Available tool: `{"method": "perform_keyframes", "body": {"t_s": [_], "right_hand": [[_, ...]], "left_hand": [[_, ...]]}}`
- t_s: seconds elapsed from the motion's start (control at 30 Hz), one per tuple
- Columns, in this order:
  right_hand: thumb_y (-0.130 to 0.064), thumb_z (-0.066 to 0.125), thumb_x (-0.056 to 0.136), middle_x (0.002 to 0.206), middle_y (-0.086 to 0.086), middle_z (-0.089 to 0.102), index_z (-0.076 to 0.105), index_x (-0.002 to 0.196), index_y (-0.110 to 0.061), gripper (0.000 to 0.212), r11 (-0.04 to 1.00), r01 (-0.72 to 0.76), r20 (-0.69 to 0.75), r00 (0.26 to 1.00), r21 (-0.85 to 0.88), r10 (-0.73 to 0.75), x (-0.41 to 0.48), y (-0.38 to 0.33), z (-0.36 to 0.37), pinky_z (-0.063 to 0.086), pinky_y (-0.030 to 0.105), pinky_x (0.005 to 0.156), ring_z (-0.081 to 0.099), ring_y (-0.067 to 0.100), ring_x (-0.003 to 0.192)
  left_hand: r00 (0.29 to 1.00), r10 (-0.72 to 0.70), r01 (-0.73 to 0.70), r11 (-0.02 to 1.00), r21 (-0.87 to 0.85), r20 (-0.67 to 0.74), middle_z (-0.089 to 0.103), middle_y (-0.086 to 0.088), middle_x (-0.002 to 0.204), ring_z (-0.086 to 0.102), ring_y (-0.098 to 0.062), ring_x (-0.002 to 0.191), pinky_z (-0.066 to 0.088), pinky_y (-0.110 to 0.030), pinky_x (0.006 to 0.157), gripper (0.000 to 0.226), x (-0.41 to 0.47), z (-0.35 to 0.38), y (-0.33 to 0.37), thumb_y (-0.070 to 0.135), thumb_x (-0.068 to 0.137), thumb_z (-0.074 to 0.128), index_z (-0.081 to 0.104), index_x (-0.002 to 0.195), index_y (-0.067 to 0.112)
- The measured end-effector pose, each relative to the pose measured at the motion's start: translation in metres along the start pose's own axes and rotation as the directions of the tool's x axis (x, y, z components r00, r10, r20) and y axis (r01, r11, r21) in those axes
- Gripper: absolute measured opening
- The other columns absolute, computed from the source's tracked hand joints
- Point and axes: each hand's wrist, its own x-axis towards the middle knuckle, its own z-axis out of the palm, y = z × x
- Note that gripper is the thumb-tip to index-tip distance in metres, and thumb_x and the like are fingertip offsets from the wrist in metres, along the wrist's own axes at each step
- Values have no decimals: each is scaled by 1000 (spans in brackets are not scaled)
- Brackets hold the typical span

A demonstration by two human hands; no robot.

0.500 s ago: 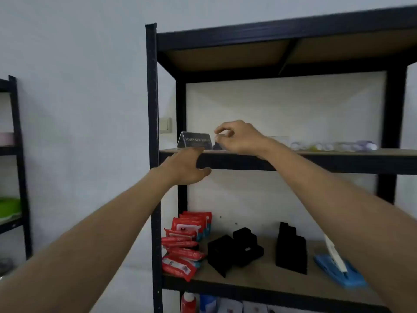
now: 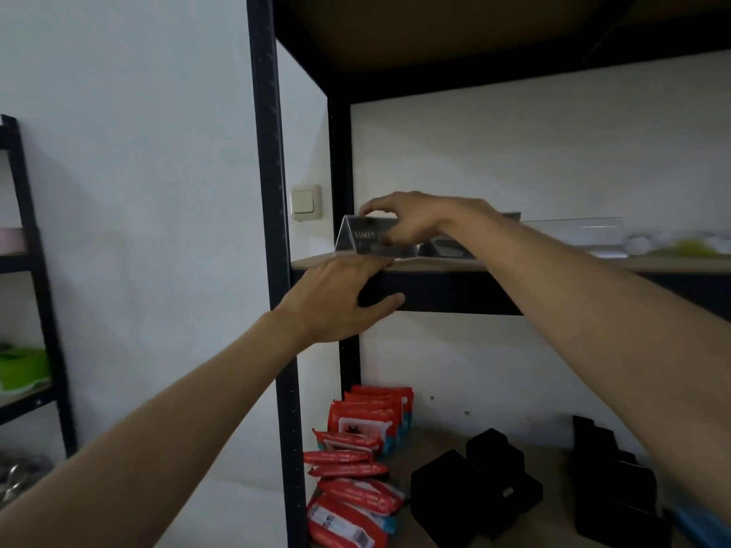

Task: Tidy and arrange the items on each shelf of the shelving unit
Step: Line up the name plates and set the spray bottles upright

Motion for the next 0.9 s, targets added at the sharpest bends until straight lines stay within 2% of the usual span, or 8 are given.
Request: {"method": "perform_keyframes", "body": {"t_s": [0.13,0.27,0.37,0.57,0.7,0.8,0.9], "right_hand": [[-28,67,92,140,-1,51,47,141,-41,55,999,27,67,997,45,-30,24,-1,2,43,32,90,53,21,122],[-34,70,90,121,-4,59,55,135,-40,48,999,33,33,999,41,-34,39,-3,3,46,32,86,59,17,109],[-37,73,89,105,-13,53,59,133,-35,47,999,38,-18,999,27,-38,48,-6,5,41,32,87,55,14,105],[-39,76,86,113,-5,58,66,127,-28,44,999,46,-142,989,24,-43,64,-9,16,44,32,89,54,14,103],[-38,75,87,109,-6,55,66,129,-25,44,1000,7,-146,989,17,-5,69,-11,19,46,35,95,51,13,102],[-41,74,87,127,4,60,63,130,-25,47,1000,-16,-149,989,11,17,70,-10,20,48,39,97,53,16,103],[-42,67,93,132,8,59,59,134,-23,46,999,-5,-180,984,39,12,60,-7,12,46,37,98,57,19,106]], "left_hand": [[997,49,-45,997,65,-63,70,2,110,64,-12,90,54,-30,83,52,2,7,-12,62,94,50,56,131,25],[991,80,-73,995,69,-110,71,1,108,66,-14,89,54,-30,81,56,3,12,-18,65,93,49,59,129,23],[994,67,-59,994,87,-90,72,1,106,67,-15,87,50,-27,77,62,7,10,-22,72,90,46,59,130,26],[985,70,-57,994,90,-156,72,3,104,67,-12,87,29,-13,66,69,9,13,-28,78,82,42,65,121,26],[987,62,-43,991,126,-149,71,5,109,65,-12,92,30,-19,70,73,10,13,-27,81,80,40,63,126,29],[993,53,-36,988,148,-110,69,7,114,64,-10,96,28,-17,68,71,12,12,-29,81,81,41,60,128,32],[995,43,-29,989,144,-92,68,9,109,59,-5,85,27,-15,62,73,14,10,-30,84,81,31,63,121,33]]}}
